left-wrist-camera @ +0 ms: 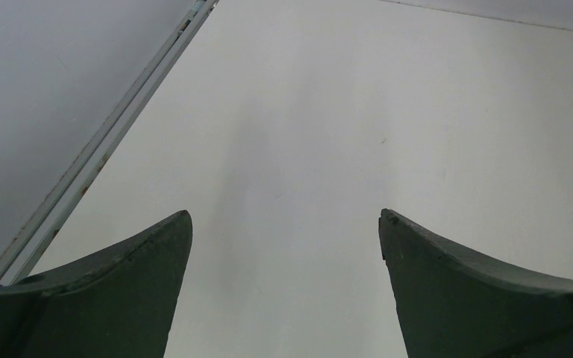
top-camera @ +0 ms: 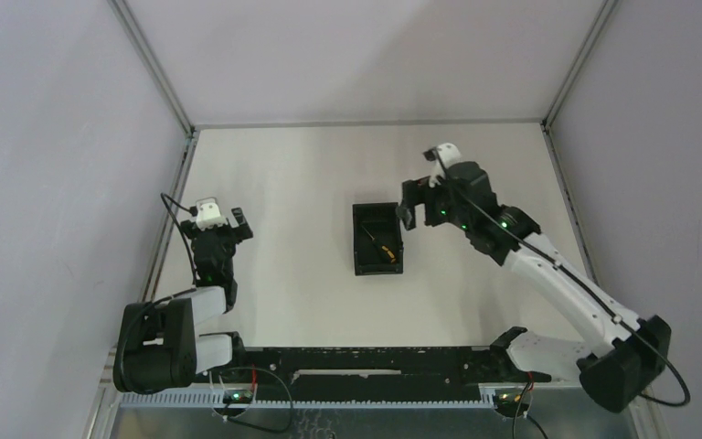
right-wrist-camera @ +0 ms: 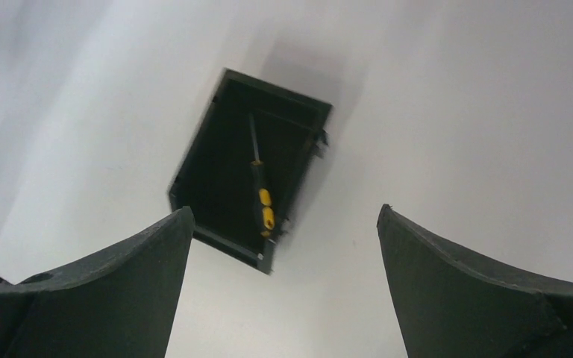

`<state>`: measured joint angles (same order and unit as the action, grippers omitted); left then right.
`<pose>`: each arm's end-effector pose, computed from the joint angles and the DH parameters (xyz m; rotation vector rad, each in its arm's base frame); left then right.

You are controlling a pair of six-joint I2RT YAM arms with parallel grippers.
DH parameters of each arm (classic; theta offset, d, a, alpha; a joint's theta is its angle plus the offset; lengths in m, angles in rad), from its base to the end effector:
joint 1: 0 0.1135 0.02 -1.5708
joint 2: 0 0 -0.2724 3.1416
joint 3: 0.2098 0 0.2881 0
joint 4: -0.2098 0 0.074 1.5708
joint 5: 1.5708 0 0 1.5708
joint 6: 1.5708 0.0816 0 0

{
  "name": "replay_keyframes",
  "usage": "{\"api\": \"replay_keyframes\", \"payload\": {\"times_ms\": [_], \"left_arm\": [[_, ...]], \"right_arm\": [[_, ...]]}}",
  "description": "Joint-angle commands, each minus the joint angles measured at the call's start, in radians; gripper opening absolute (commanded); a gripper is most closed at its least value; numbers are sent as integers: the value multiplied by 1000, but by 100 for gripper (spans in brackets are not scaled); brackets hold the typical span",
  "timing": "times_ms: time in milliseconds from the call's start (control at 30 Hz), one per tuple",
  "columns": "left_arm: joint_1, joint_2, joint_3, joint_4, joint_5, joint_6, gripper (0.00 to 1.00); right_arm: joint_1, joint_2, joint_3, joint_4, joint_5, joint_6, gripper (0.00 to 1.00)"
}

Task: Put the screwdriver in the bin

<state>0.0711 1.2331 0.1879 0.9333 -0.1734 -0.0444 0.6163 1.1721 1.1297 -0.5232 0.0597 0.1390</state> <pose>0.2747 0.0337 0.1396 -0.2271 1.6683 0.1659 0.2718 0.1865 0.3292 -0.4759 2.1060 0.3776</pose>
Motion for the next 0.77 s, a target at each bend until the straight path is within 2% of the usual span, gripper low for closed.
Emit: {"api": "replay_keyframes", "payload": {"times_ms": [0, 167, 333, 500, 733], "left_arm": [[-4, 0, 42, 35, -5, 16, 100], [-5, 0, 42, 35, -4, 16, 100], [-5, 0, 42, 35, -4, 15, 100], [-5, 0, 43, 35, -4, 16, 100], [-6, 0, 43, 34, -4, 15, 100]], "right_arm": [[-123, -145, -178, 138, -97, 52, 100], [-248, -333, -410, 222, -90, 124, 100], [-299, -453, -581, 253, -6, 192, 100], [-316, -482, -677, 302, 26, 227, 100], [-325, -472, -711, 354, 17, 246, 100]]}}
